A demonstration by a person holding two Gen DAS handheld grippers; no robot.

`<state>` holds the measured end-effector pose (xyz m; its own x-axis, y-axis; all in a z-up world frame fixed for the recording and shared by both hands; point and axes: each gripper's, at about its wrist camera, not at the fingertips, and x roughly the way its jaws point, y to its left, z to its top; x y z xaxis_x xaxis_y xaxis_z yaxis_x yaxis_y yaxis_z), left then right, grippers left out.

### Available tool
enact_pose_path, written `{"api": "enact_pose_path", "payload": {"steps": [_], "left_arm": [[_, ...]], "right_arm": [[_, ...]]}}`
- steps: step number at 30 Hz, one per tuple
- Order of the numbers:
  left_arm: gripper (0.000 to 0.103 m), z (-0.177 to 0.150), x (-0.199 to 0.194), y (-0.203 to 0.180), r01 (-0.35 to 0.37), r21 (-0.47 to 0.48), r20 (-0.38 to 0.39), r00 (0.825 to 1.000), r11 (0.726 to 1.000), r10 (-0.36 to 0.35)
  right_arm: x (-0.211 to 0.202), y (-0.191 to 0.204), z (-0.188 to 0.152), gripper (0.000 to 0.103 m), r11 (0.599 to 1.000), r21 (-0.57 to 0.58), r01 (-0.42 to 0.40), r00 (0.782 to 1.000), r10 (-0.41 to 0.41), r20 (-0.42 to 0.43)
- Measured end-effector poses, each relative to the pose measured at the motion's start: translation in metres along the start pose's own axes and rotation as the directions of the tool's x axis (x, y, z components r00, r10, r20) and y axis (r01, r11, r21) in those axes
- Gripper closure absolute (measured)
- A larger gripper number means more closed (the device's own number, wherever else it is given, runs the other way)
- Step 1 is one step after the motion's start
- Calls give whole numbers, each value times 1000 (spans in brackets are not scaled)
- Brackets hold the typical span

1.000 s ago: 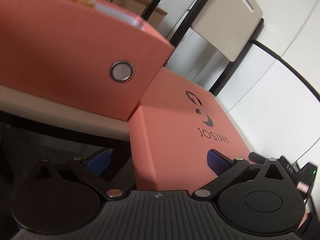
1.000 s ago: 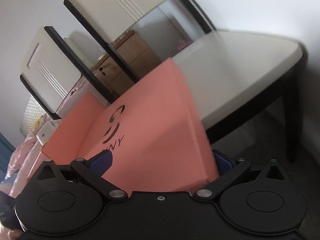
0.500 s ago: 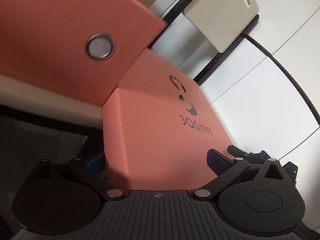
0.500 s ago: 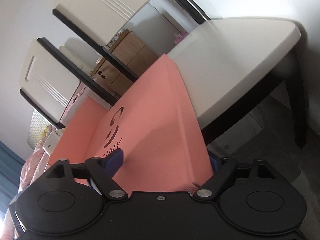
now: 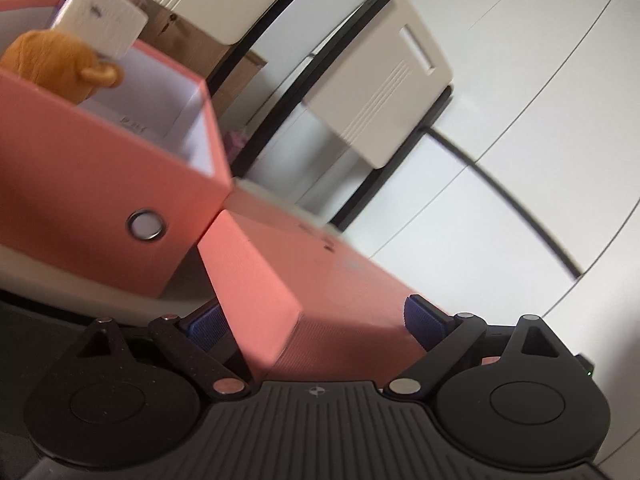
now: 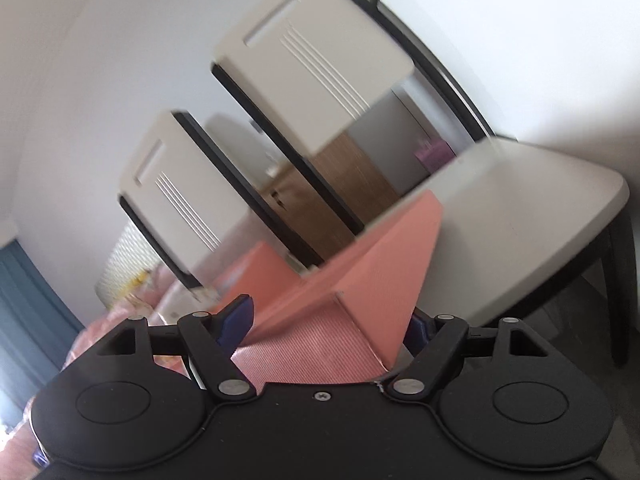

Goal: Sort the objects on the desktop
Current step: 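Lift the lid with both grippers and swing it over the box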

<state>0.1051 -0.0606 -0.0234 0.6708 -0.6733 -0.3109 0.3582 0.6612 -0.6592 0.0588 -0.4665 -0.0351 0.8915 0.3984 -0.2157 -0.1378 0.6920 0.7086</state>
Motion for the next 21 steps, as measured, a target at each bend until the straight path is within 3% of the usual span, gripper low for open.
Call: {"api": "enact_pose_path", "payload": {"steps": [9,11,21], "left_arm": [[8,21,-21,-22,93,6,62,994,996,-94],[8,27,-27,-28,101,23,90,991,995,-102],[8,50,-50,-27,113,50,165,979,992,-120]], "right_arm": [[-34,38,15,26,989,-98,-109,985,120,120],[-34,49,18,31,982,-130,-140,980,156,120],[-17,79,28,31,964,-174,-201,967,223,121]]}}
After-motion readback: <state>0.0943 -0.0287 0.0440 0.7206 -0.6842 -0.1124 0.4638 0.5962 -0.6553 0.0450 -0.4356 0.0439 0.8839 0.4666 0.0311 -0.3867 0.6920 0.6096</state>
